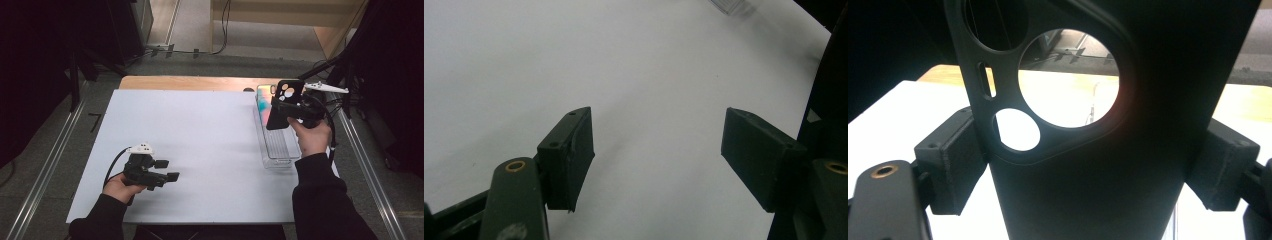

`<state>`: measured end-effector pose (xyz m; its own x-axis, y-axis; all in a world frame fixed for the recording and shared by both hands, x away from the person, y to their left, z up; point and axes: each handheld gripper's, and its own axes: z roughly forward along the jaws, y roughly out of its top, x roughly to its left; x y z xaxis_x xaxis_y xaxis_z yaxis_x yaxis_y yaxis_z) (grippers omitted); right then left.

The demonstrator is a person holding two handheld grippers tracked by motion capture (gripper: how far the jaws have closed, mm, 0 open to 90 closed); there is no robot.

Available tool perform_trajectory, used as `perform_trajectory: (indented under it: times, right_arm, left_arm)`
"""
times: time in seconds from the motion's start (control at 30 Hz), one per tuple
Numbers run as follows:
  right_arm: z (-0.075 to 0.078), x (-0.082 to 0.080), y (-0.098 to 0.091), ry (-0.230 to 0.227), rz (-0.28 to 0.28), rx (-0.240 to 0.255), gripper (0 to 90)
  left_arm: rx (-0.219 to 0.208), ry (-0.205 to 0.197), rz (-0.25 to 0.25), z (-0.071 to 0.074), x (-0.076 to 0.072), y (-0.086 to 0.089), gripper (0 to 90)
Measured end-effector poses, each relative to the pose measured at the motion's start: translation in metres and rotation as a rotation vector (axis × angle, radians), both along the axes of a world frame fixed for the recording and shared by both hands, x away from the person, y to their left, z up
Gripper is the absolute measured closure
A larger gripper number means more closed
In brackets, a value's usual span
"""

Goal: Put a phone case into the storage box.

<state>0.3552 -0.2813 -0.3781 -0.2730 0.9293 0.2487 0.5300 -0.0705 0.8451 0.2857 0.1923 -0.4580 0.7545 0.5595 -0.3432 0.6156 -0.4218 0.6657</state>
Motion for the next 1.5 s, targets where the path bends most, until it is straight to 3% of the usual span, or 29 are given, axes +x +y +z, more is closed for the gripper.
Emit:
perform_trajectory:
  times: [0.3, 0.5, 0.63, 1.1, 1.33, 1.5]
  right_arm:
    - [-0.017, 0.022, -0.001, 0.012, -0.021, -0.007, 13.1]
    - [-0.033, 0.039, 0.000, 0.044, -0.053, -0.032, 13.1]
    - [-0.042, 0.047, 0.001, 0.056, -0.052, -0.019, 13.1]
    - [-0.071, 0.071, 0.011, 0.111, -0.074, -0.066, 13.1]
    - [-0.077, 0.083, 0.017, 0.121, -0.075, -0.110, 13.1]
    - [-0.080, 0.090, 0.018, 0.140, -0.091, -0.108, 13.1]
  left_arm:
    - [-0.003, -0.002, 0.001, 0.000, 0.000, 0.001, 29.1]
    - [0.005, -0.004, 0.002, 0.000, 0.000, 0.001, 29.1]
    - [0.007, -0.004, 0.004, 0.000, 0.000, 0.001, 29.1]
    - [0.004, -0.003, 0.001, -0.001, -0.001, 0.001, 29.2]
    - [0.008, -0.001, -0.002, -0.001, 0.000, 0.001, 29.2]
    - [0.008, -0.001, 0.000, -0.002, 0.000, 0.000, 29.2]
